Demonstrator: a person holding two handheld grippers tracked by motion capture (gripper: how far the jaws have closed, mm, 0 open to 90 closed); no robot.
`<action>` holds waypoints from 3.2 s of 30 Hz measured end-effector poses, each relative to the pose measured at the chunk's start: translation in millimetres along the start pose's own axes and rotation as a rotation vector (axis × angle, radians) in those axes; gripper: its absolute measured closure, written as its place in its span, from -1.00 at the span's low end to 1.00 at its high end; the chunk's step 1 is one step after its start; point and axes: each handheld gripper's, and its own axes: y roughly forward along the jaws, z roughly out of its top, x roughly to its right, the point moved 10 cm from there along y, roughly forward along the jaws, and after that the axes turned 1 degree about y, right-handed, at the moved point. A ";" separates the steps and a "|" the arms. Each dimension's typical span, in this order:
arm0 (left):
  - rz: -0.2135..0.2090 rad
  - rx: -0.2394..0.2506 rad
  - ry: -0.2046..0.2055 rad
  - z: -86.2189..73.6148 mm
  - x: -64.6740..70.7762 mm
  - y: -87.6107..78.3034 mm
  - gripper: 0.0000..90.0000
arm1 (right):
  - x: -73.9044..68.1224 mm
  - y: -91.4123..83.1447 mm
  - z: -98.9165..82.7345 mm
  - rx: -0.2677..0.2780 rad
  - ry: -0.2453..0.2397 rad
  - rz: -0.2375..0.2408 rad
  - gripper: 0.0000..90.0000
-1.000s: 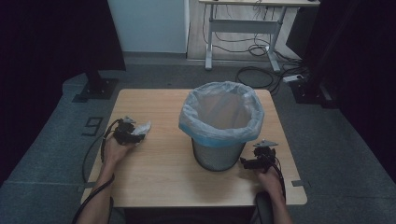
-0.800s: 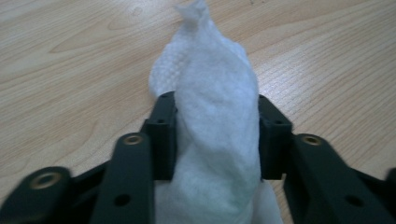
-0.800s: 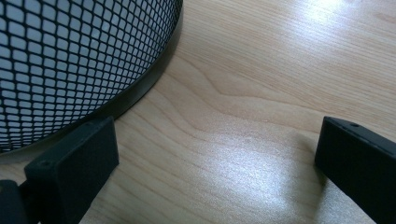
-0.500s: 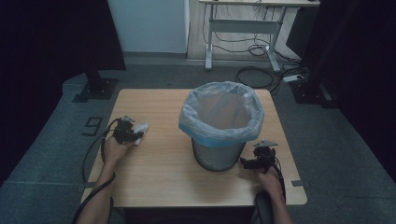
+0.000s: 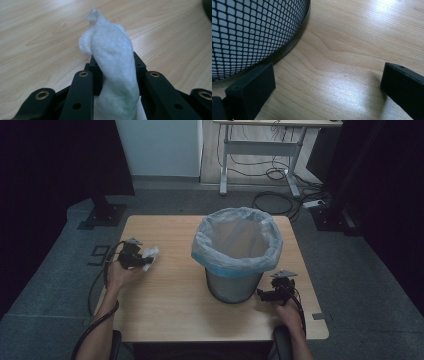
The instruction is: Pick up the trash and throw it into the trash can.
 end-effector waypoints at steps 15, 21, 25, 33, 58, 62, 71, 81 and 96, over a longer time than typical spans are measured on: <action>-0.042 -0.004 0.046 32.4 17.4 -33.2 0.57 | 0.1 -0.1 0.0 -0.001 0.000 0.000 -1.00; -0.063 0.000 0.054 44.9 22.9 -46.4 0.57 | -0.5 -0.2 -0.2 -0.001 -0.004 0.001 -1.00; -0.080 0.004 0.057 53.2 27.5 -53.8 0.57 | -0.9 -0.3 -0.2 -0.001 -0.004 0.002 -1.00; -0.106 0.009 0.077 71.3 38.6 -69.1 0.57 | -1.1 -0.3 -0.3 -0.001 -0.004 0.002 -1.00; -0.173 0.041 0.167 133.0 76.3 -121.1 0.57 | -1.1 -0.3 -0.3 -0.002 -0.004 0.003 -1.00; -0.187 0.050 0.188 144.8 86.8 -127.7 0.57 | -1.2 -0.3 -0.3 -0.002 -0.004 0.004 -1.00; -0.232 0.077 0.224 170.8 112.3 -141.8 0.57 | -1.2 -0.3 -0.3 -0.002 -0.003 0.003 -1.00; -0.278 0.092 0.259 192.7 139.4 -146.3 0.57 | -1.2 -0.3 -0.3 -0.002 -0.003 0.003 -1.00; -0.360 0.091 0.351 225.1 199.2 -132.6 0.57 | -1.2 -0.3 -0.2 -0.002 -0.004 0.004 -1.00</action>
